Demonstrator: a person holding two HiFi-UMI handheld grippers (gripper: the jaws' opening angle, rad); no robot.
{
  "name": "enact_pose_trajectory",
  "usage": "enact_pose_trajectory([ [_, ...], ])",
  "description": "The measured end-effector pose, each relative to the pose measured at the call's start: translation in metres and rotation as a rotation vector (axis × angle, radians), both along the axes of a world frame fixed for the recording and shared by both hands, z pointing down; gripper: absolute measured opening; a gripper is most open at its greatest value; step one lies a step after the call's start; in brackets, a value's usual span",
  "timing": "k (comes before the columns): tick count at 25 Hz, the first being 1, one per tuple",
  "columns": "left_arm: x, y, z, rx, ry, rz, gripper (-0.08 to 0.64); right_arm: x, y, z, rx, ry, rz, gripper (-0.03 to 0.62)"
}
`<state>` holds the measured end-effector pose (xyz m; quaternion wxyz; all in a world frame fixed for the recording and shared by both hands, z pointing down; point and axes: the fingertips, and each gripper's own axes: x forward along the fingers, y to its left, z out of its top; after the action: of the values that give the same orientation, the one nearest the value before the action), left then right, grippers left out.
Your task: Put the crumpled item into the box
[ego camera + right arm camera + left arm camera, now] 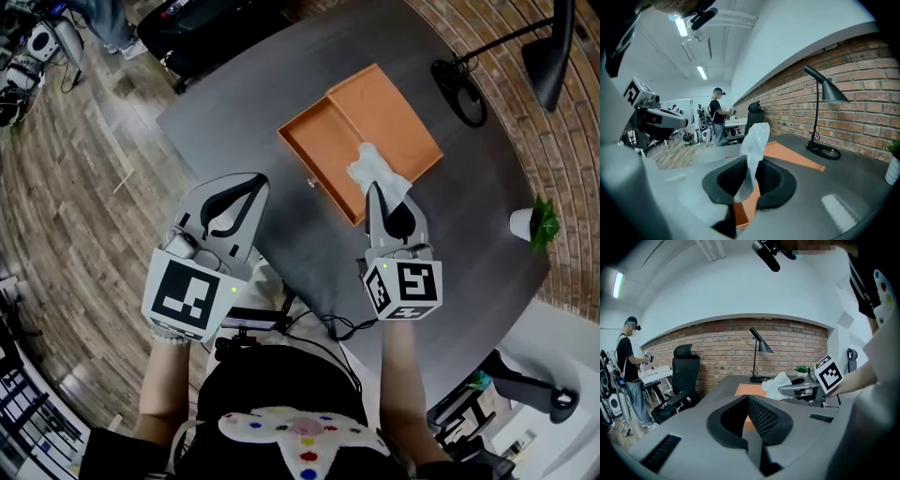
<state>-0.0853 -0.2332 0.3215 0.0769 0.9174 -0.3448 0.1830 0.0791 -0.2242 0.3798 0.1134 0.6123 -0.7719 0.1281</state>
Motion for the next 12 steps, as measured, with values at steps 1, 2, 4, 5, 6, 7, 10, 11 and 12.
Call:
enact_pose_trajectory([
  [1,-0.002,-0.002,0.001,0.000,-0.001,-0.002,0.008,-0.002,-0.003,0.006,-0.010,0.001,-0.006,0.051],
  [2,-0.003,-0.003,0.002,-0.001,-0.002,-0.005,0.008,-0.004,-0.006,0.012,-0.021,0.001,-0.013,0.051],
  [4,-0.007,-0.006,0.003,-0.001,-0.006,-0.008,0.008,-0.009,-0.012,0.023,-0.046,0.005,-0.028,0.051],
  [5,-0.008,-0.006,0.004,0.001,-0.011,-0.008,0.008,-0.011,-0.015,0.029,-0.059,0.008,-0.035,0.051],
  [6,-0.009,-0.007,0.005,0.004,-0.015,-0.007,0.007,-0.014,-0.017,0.035,-0.074,0.011,-0.043,0.051],
  [7,-0.011,-0.008,0.006,0.005,-0.017,-0.007,0.007,-0.016,-0.020,0.041,-0.088,0.014,-0.052,0.051],
  [10,-0.014,-0.012,0.007,0.004,-0.015,-0.012,0.008,-0.025,-0.027,0.059,-0.131,0.026,-0.091,0.051],
  [11,-0.016,-0.014,0.007,0.004,-0.016,-0.014,0.008,-0.027,-0.029,0.064,-0.143,0.028,-0.103,0.051],
  [12,-0.017,-0.015,0.008,0.006,-0.018,-0.016,0.008,-0.029,-0.031,0.068,-0.154,0.030,-0.112,0.051],
])
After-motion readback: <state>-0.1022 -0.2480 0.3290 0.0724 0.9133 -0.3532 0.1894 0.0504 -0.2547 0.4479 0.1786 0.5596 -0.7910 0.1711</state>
